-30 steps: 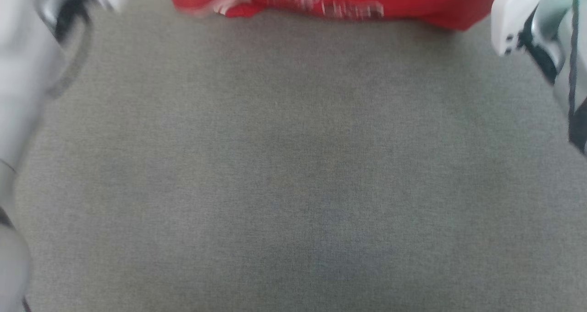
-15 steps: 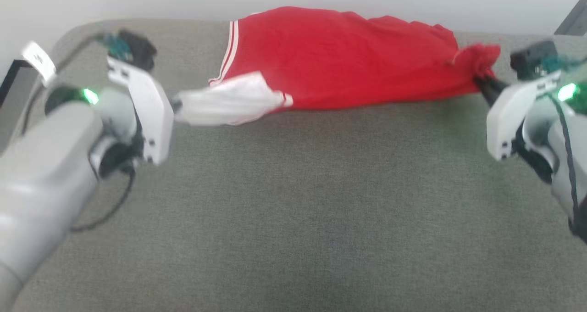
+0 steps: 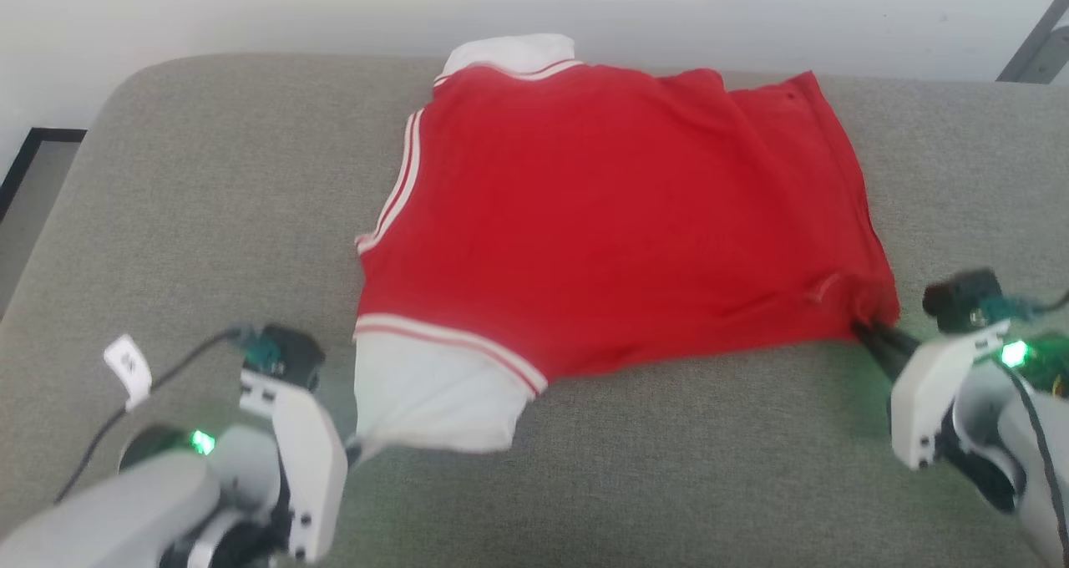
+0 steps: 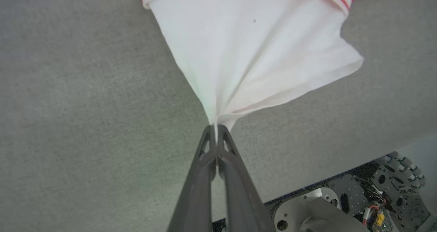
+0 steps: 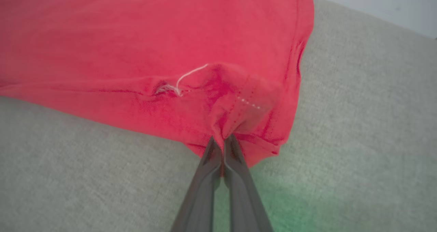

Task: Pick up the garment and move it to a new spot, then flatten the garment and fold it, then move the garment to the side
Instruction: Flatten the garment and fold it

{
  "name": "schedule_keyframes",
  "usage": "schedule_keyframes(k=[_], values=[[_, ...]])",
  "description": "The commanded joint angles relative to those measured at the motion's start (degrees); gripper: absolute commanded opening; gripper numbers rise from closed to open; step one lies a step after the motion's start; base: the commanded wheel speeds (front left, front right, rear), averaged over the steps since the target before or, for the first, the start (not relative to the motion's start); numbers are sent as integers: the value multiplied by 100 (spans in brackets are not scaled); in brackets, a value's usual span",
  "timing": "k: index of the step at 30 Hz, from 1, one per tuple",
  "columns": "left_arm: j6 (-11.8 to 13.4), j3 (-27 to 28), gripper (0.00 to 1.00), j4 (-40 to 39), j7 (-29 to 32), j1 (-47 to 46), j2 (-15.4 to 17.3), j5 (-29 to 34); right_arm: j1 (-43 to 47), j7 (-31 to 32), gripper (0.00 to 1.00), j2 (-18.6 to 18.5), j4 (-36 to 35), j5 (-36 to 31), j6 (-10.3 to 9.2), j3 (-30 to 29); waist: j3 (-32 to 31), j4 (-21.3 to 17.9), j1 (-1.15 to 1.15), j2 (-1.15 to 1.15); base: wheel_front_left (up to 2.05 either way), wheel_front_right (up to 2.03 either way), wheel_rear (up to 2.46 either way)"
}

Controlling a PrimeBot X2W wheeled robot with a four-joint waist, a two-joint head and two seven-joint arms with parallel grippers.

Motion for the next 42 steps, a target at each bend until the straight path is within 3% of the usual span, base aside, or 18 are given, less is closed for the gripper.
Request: schedule_keyframes(k=[1, 6, 13, 20, 26, 34, 42], values=[[174, -11, 0, -244, -12, 201, 123, -73, 237, -2, 0, -57, -136, -73, -1, -111, 6, -1, 0, 0, 0, 0, 0], [673, -129, 0, -992, -7, 740, 464, -231, 1088, 164, 0, -172, -697, -288, -1, -580, 51, -6, 0, 0, 0, 0, 0], [1079, -207, 0, -1595, -65, 1260, 825, -411, 2492, 648, 0, -214, -1804, -734, -1, -1553, 98, -25, 0, 0, 0, 0, 0], [1427, -161, 0, -2077, -94, 1442, 1197, -459, 3789, 1427, 0, 109, -3370, -1400, -1, -2857, 107, -53, 0, 0, 0, 0, 0], [1626, 5, 0, -2432, -22, 1077, 1426, -263, 4186, 2121, 0, 541, -4642, -1961, -1, -3675, 63, -109, 0, 0, 0, 0, 0], [1392, 276, 0, -2442, 265, 92, 1514, 349, 3694, 2675, 0, 792, -5155, -2353, -1, -3970, 70, -158, 0, 0, 0, 0, 0], [527, 429, 0, -1345, 488, -1105, 887, 872, 2659, 2632, 0, 798, -4578, -2531, -1, -3942, 163, -206, 0, 0, 0, 0, 0]])
